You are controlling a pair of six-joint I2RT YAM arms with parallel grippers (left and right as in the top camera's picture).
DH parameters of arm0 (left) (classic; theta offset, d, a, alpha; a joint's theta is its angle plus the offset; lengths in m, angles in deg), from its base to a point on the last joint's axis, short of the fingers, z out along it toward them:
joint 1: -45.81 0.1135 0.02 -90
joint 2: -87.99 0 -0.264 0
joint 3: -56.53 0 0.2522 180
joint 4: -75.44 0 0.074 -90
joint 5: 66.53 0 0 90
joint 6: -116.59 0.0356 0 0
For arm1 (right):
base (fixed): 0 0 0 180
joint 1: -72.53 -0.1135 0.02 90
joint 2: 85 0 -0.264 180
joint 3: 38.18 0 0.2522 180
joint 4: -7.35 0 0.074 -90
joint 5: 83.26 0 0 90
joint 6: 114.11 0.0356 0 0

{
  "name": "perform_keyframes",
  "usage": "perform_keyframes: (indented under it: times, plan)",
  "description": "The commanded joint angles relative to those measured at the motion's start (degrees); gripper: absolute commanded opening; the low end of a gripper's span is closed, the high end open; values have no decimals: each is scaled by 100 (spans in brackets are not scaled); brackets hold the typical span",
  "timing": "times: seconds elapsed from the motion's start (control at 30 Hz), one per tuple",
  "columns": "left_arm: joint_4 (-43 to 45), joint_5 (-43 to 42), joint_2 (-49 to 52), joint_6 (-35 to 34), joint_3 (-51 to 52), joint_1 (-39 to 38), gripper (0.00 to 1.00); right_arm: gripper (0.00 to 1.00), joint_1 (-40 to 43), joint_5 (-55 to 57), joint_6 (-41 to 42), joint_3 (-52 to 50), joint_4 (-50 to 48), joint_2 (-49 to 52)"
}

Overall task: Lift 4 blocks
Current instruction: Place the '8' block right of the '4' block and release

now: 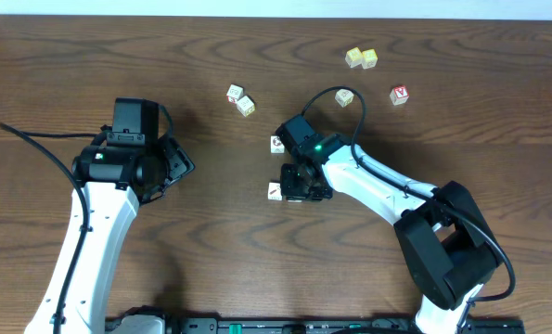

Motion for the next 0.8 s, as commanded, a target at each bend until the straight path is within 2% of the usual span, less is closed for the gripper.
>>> perform_keyframes:
  times: [0.0,0.17,0.23,0.5,0.6,0.7,0.77]
  plan:
    - [-20,-7,0,-26,-48,28,76,37,-98,81,-70,-33,-13,144]
    - [-20,-7,0,-26,-48,31,76,44,-92,81,-131,17,35,144]
    - [-20,-7,0,-26,-48,28,76,54,-59,85,-238,94,131,142]
    - [-20,-7,0,-24,-48,28,76,65,450,79,-975,1283,1541,142]
    - [-44,-7,0,-24,-46,28,76,74,817,87,-1552,1910,2415,142]
    - [-103,-9,0,-2,-44,28,76,76,1331,258,-1987,2247,3145,142]
    - [-105,-9,0,-2,-44,28,76,76,1609,568,-1989,2194,3294,146]
